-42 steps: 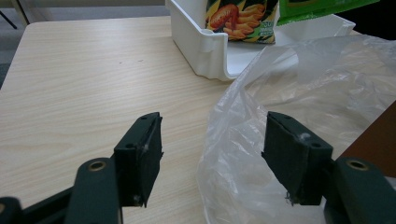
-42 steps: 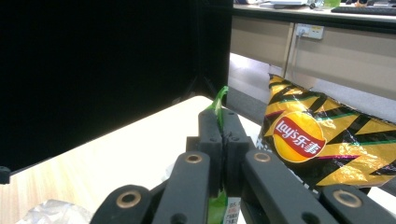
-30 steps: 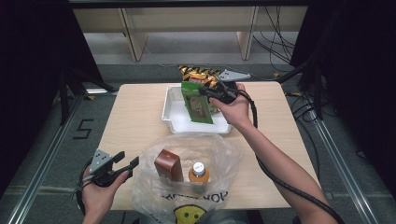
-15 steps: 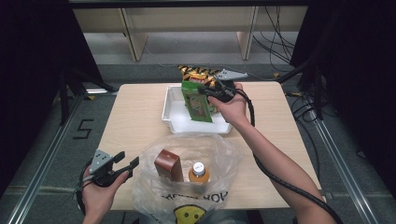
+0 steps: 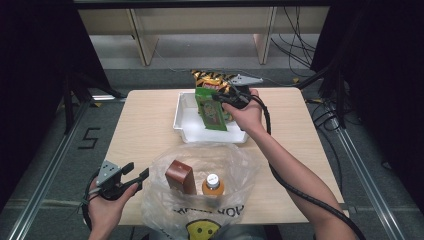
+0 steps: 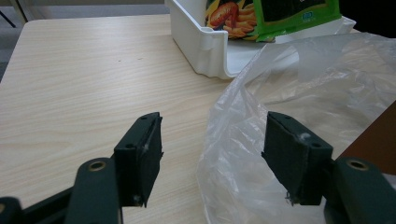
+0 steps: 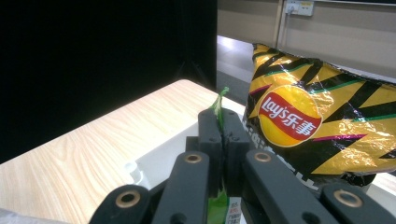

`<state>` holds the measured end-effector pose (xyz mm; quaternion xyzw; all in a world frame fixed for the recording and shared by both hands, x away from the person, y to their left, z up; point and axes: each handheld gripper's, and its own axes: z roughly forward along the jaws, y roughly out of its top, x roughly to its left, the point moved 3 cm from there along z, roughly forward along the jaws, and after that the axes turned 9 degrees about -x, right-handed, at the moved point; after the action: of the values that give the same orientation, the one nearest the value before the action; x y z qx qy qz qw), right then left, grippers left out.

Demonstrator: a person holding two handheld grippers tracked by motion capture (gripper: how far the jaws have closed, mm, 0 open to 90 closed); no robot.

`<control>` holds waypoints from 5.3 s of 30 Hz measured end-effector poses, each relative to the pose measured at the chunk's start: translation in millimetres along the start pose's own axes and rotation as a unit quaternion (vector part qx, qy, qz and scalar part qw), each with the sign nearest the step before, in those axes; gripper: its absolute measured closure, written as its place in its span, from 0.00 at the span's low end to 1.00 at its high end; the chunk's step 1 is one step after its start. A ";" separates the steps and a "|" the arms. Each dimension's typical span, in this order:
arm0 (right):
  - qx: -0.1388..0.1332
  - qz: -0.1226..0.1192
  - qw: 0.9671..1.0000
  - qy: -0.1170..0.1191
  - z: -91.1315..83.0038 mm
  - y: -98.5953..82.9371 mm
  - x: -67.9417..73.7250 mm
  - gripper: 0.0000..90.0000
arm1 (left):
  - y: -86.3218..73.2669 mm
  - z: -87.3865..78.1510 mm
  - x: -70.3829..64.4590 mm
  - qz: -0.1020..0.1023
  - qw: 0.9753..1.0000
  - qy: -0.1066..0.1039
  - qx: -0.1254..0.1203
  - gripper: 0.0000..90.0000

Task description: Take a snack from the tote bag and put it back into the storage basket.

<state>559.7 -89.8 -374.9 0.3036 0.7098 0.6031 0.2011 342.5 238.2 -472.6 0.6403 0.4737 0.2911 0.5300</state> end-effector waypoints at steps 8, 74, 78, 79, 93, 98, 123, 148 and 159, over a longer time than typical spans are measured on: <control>-0.001 0.000 1.000 0.000 5.5 0.7 0.0 1.00 | 0.2 -0.5 0.1 -0.001 1.000 0.002 -0.001 0.41; 0.034 -0.011 0.999 -0.016 40.7 -23.8 -15.0 0.97 | -0.3 -0.4 0.8 -0.001 1.000 -0.001 -0.001 0.41; 0.037 -0.014 0.999 -0.018 41.1 -27.5 -17.6 0.97 | -0.3 -0.3 0.8 -0.002 1.000 -0.001 -0.002 0.41; 0.037 -0.010 0.999 -0.018 41.3 -28.3 -17.4 0.97 | -0.4 -0.3 0.8 -0.002 1.000 -0.001 -0.001 0.41; 0.067 -0.028 0.997 -0.025 33.7 -40.9 -28.4 0.96 | -0.5 -0.1 0.0 0.000 1.000 -0.002 0.000 0.41; 0.081 -0.033 0.996 -0.031 30.7 -42.2 -34.5 0.96 | -0.8 0.5 0.4 -0.002 1.000 -0.004 -0.001 0.41; 0.075 -0.041 0.990 -0.114 3.9 -46.2 -42.4 0.64 | -0.7 -0.8 -0.4 -0.001 1.000 0.000 0.001 0.41; 0.110 -0.009 0.991 -0.078 17.3 -56.0 -37.9 0.99 | 0.6 -2.0 0.9 -0.003 1.000 0.001 -0.004 0.41; 0.115 -0.012 0.989 -0.089 20.8 -54.0 -44.8 0.97 | -0.1 -1.1 1.2 -0.004 1.000 -0.001 -0.004 0.41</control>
<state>596.0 -109.5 -435.3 0.3686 0.7572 0.4858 0.2343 342.0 239.8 -472.6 0.6368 0.4745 0.2902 0.5340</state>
